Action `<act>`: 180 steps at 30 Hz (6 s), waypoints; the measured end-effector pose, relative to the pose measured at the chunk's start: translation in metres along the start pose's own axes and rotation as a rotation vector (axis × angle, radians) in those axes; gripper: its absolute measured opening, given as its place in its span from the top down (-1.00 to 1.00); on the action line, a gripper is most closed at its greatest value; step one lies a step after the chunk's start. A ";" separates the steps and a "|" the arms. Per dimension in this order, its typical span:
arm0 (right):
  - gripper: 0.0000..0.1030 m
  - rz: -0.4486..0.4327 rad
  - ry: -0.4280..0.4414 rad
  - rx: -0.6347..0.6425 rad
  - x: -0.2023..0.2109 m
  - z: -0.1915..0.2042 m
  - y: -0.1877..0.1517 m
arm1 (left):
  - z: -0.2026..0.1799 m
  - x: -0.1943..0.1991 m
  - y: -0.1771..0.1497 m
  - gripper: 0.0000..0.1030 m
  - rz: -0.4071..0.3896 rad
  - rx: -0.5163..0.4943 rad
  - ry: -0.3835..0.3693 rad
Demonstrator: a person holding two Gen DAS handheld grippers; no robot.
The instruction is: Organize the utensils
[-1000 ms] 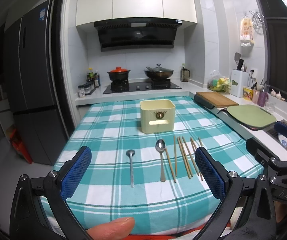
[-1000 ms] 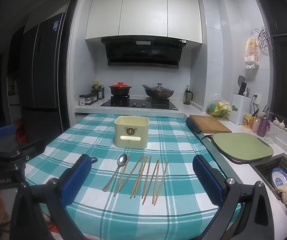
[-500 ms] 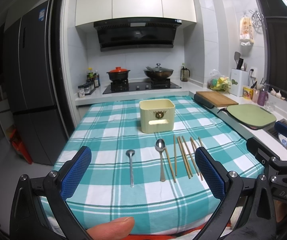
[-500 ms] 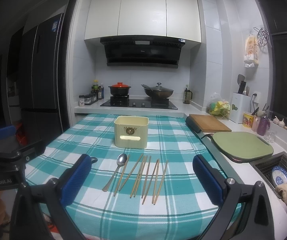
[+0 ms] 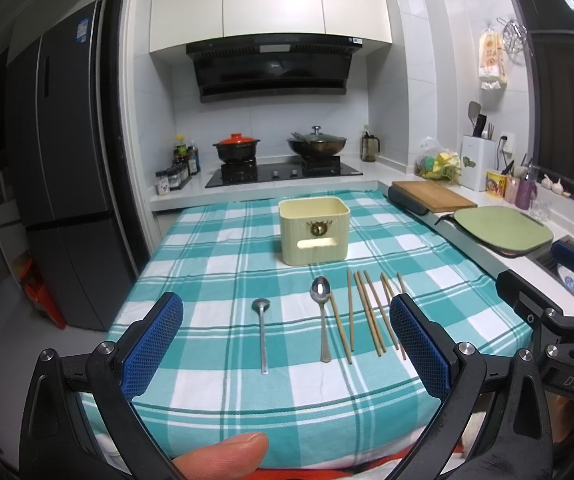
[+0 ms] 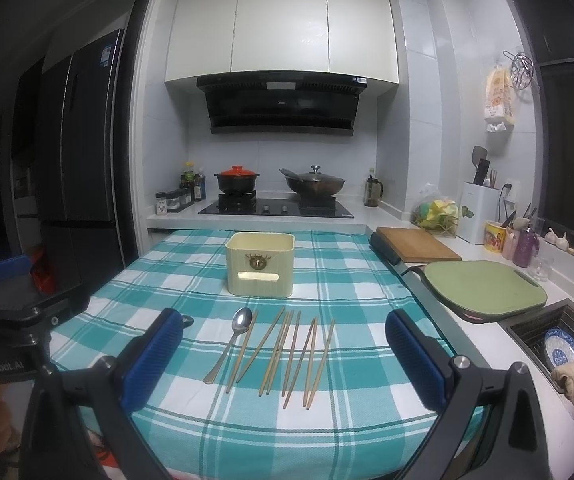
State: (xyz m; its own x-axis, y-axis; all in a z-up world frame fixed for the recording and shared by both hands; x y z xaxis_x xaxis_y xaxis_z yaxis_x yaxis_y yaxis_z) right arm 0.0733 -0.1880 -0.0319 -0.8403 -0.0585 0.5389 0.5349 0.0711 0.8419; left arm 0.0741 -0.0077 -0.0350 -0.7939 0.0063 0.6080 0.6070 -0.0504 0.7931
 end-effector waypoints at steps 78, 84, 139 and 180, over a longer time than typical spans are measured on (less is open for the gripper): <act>-1.00 0.275 -0.078 -0.073 -0.142 -0.075 -0.025 | 0.056 -0.218 -0.039 -0.99 0.454 0.090 -0.086; -1.00 0.340 -0.056 -0.053 -0.178 -0.079 -0.028 | 0.058 -0.267 -0.026 -0.98 0.462 0.046 -0.028; 0.09 0.609 0.026 -0.085 -0.320 -0.088 -0.049 | 0.104 -0.327 -0.045 -0.45 0.554 0.161 -0.060; 0.86 0.629 0.167 -0.120 -0.394 -0.089 0.012 | 0.115 -0.328 0.013 0.31 0.434 0.188 -0.096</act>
State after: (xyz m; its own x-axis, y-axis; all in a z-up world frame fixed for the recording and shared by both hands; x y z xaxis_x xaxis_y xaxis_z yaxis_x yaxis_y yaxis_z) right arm 0.4186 -0.2524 -0.2313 -0.3445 -0.1961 0.9181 0.9336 0.0308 0.3569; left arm 0.3465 0.1040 -0.2202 -0.4647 0.1175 0.8776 0.8843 0.1127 0.4532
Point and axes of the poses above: each gripper's, at about its wrist camera, not at the fingertips, and x roughly against the way its jaws point, z to its left, y to its top, the point moved 8 cm from there along -x, roughly the way its jaws point, and after that the axes turned 14 degrees about z, right-handed, at the moved point
